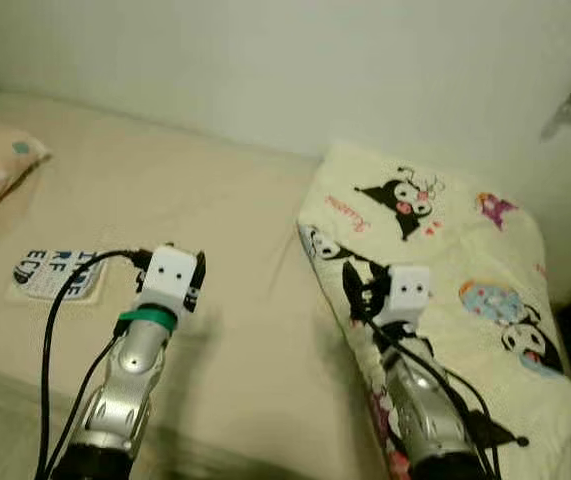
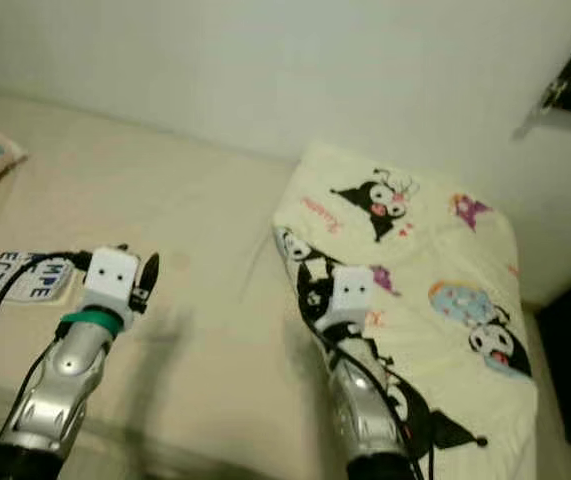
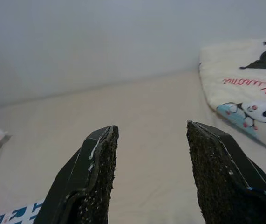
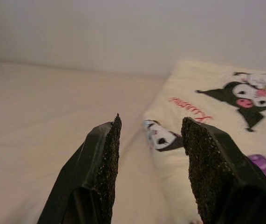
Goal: Clean up the room
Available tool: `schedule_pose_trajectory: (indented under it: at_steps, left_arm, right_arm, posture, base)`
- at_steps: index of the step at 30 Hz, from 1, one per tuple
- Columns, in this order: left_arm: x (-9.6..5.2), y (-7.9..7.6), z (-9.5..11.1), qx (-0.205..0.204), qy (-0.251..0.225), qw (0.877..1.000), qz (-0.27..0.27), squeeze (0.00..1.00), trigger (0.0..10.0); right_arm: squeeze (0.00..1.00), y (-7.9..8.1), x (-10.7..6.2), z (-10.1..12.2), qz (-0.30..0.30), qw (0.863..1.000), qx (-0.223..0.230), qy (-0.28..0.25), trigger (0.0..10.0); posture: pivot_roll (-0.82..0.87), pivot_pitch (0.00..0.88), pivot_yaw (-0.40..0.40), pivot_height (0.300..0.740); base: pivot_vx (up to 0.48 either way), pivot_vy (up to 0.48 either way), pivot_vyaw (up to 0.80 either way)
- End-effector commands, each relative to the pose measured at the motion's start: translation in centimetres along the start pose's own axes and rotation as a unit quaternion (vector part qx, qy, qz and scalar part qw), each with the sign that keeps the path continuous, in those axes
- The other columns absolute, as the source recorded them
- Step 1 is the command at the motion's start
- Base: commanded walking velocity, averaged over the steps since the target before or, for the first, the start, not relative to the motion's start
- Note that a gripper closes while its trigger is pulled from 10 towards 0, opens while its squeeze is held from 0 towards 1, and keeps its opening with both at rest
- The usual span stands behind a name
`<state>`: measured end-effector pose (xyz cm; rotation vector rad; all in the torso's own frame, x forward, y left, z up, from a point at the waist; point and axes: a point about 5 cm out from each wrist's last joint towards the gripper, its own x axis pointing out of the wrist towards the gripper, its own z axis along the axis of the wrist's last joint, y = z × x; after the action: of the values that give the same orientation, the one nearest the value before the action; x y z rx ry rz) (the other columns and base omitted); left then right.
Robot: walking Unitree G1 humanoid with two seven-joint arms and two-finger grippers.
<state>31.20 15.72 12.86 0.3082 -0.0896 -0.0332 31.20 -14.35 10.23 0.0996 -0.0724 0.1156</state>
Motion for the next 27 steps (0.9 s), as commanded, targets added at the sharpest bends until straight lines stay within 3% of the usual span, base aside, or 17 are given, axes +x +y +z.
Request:
schedule_pose_trajectory:
  at_steps: [1,11,27]
  left_arm:
    - [-0.36,-0.38,-0.37,-0.006,0.003,1.000,-0.012,0.00,10.0]
    - [-0.45,-0.35,-0.70,-0.035,0.014,0.999,-0.011,0.00,10.0]
    - [-0.49,-0.22,-0.77,-0.049,0.016,0.999,-0.010,0.00,10.0]
  right_arm:
    - [0.00,-0.18,-0.37,-0.57,-0.005,1.000,0.004,0.011,10.0]
    - [0.00,-0.13,-0.30,-0.56,-0.003,1.000,0.003,0.011,10.0]
    - [0.00,-0.10,-0.28,-0.61,0.000,1.000,0.001,0.013,10.0]
  posture:
    - [0.06,0.027,0.015,0.740]
    - [0.06,0.026,0.012,0.740]
    - [0.06,0.023,0.009,0.740]
  base:
    - [0.000,0.000,0.00]
    - [0.000,0.000,0.00]
    - [-0.339,0.000,0.00]
